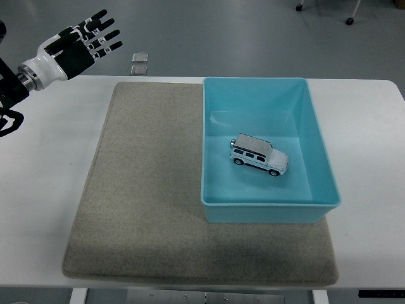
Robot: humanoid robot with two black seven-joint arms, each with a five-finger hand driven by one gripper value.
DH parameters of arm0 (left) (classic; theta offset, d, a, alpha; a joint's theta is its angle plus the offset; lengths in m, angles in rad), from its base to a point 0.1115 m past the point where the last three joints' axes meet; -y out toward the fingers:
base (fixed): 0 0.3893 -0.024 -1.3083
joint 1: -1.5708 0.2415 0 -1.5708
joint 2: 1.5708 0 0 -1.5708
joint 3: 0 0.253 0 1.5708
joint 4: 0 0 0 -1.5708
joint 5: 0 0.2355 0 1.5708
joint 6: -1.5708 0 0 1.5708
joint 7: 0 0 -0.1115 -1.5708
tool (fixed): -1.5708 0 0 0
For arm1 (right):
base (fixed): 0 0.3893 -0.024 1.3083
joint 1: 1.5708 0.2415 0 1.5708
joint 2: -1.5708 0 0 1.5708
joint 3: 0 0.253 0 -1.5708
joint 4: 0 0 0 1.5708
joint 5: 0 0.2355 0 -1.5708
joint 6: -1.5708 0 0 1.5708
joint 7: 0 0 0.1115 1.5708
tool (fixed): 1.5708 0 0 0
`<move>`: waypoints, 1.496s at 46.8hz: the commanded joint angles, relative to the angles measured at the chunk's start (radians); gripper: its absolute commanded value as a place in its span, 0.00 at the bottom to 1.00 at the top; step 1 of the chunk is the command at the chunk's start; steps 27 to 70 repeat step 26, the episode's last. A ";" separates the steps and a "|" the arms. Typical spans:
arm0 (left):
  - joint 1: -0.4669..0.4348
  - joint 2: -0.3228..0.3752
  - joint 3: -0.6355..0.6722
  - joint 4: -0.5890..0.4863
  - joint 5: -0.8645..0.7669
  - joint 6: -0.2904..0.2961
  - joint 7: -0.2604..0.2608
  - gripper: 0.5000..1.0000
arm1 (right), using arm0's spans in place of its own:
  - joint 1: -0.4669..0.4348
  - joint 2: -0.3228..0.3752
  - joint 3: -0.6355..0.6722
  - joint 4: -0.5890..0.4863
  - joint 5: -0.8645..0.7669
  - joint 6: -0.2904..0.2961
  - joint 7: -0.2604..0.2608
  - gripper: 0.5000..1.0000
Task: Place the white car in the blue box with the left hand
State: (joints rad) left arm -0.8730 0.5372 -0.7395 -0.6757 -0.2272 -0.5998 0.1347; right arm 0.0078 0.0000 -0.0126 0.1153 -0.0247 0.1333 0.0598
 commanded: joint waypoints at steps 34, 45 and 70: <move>0.000 0.001 0.000 0.007 0.002 -0.006 0.000 1.00 | -0.006 0.000 0.002 0.004 0.005 0.000 0.003 0.87; 0.000 0.001 0.000 0.007 0.002 -0.006 0.000 1.00 | -0.006 0.000 0.002 0.004 0.005 0.000 0.003 0.87; 0.000 0.001 0.000 0.007 0.002 -0.006 0.000 1.00 | -0.006 0.000 0.002 0.004 0.005 0.000 0.003 0.87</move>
